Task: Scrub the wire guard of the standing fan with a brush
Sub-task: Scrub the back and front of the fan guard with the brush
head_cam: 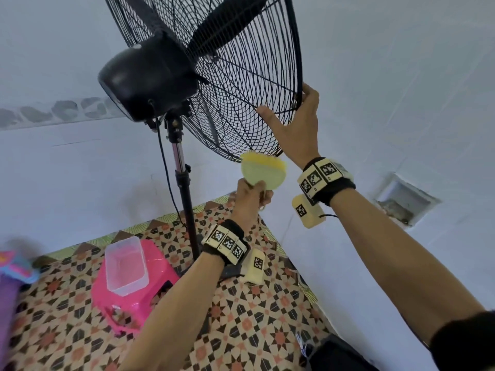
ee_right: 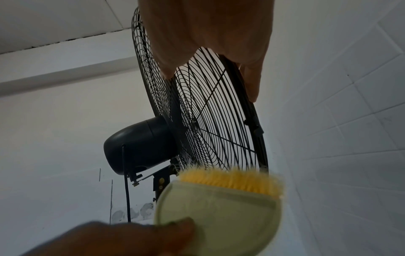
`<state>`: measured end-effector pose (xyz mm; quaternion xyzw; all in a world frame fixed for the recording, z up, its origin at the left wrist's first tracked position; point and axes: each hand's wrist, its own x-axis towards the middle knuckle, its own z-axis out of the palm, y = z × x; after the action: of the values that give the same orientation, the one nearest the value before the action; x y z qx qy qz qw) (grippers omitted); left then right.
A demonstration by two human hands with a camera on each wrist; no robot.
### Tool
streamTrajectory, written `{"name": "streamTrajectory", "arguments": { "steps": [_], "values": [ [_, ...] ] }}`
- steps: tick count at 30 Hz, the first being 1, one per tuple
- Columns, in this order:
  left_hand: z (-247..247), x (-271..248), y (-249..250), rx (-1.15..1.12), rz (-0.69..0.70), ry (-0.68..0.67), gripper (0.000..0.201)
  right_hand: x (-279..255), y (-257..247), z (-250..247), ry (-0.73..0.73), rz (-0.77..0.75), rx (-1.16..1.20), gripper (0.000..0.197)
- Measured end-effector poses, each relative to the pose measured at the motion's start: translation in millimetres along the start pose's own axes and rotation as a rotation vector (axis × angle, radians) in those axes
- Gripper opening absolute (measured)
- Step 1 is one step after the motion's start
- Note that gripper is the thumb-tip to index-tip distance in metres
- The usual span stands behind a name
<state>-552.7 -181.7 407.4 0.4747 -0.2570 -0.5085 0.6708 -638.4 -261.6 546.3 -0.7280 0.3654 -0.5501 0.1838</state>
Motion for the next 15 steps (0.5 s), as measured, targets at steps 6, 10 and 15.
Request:
{"name": "streamTrajectory", "arguments": {
  "steps": [6,10,15],
  "values": [
    [-22,0,22,-0.121,0.178,0.11,0.033,6,-4,-4,-0.001,0.021,-0.008,0.091],
    [-51,8,70,-0.161,0.319,0.167,0.029,0,-3,-4,0.007,0.041,-0.009,0.091],
    [-88,39,135,0.108,0.397,0.282,0.032,0,-10,-4,0.007,0.093,-0.013,0.095]
  ]
}}
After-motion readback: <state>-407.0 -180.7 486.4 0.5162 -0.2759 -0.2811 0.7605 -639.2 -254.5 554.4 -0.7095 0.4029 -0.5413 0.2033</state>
